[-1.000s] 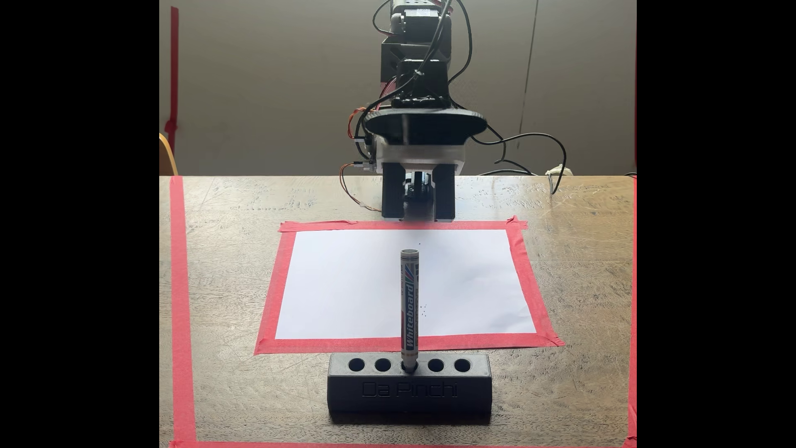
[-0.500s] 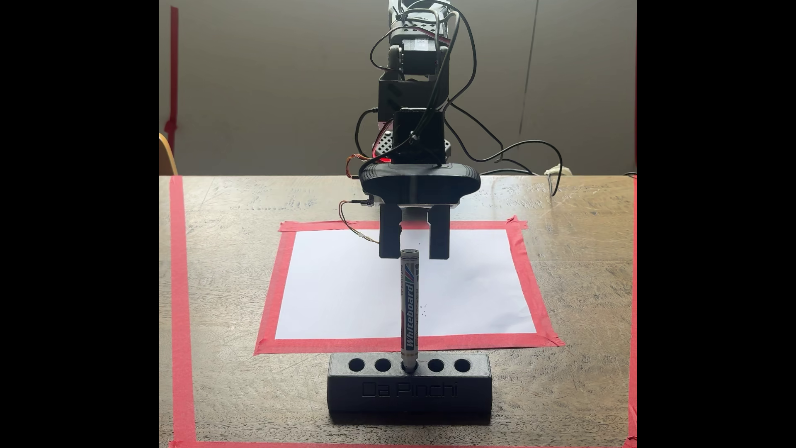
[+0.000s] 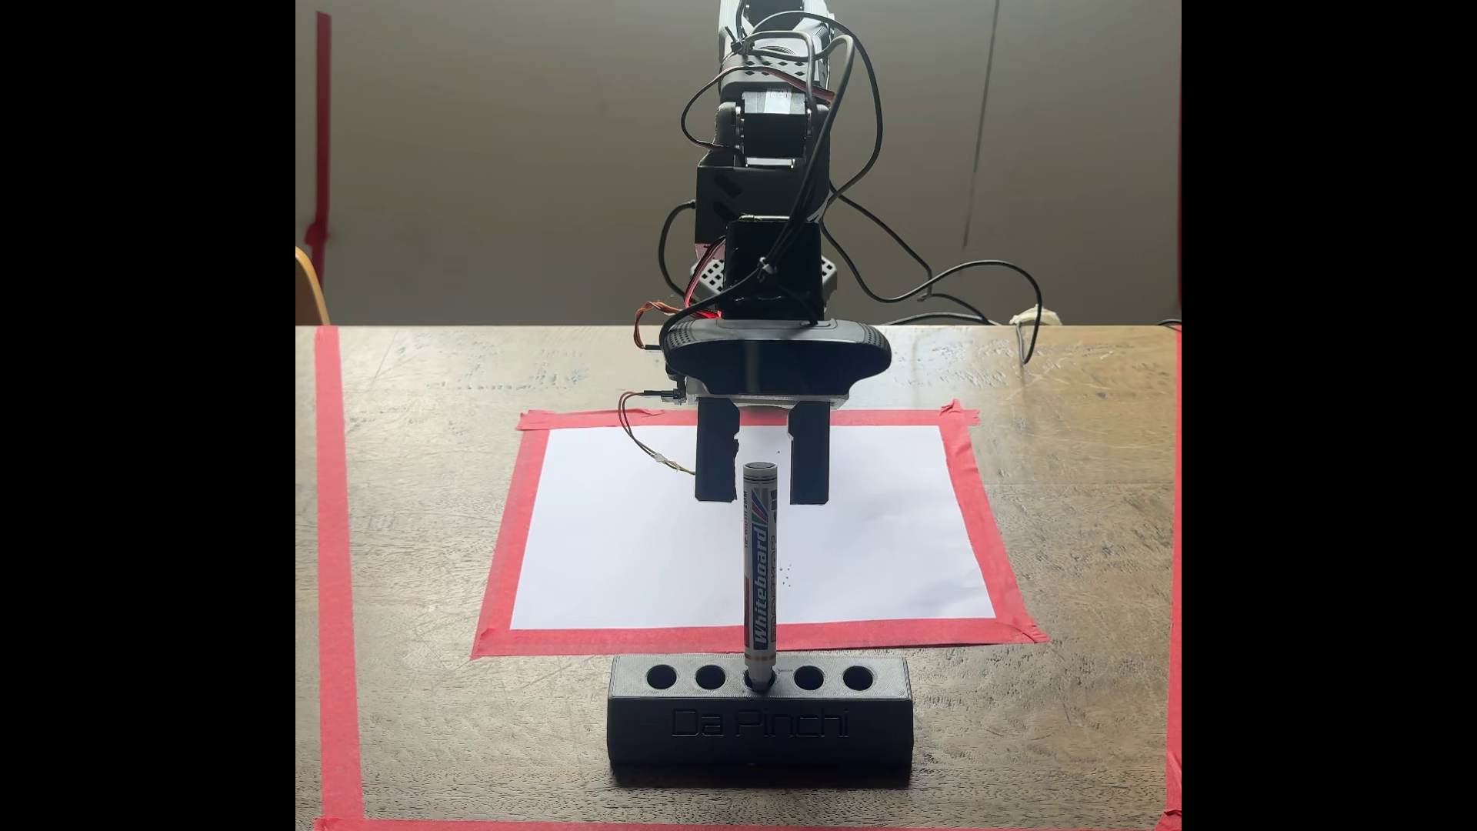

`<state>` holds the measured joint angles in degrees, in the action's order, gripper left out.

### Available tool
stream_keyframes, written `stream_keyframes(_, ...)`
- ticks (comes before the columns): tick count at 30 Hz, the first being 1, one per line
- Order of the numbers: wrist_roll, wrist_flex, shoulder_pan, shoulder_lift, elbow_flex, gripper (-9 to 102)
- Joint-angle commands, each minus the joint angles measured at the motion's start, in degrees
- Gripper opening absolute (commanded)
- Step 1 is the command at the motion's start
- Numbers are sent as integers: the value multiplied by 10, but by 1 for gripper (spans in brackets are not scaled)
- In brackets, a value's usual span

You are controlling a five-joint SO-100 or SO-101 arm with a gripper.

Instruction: Pick up a pen

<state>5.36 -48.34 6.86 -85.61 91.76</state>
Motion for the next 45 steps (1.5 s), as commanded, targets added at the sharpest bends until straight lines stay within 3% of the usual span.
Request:
stream_keyframes(1,4,11,15,-8,-47,97)
stream_keyframes(23,4,-76,22,-15,-43,97)
stream_keyframes(45,5,-106,7,-15,-48,97)
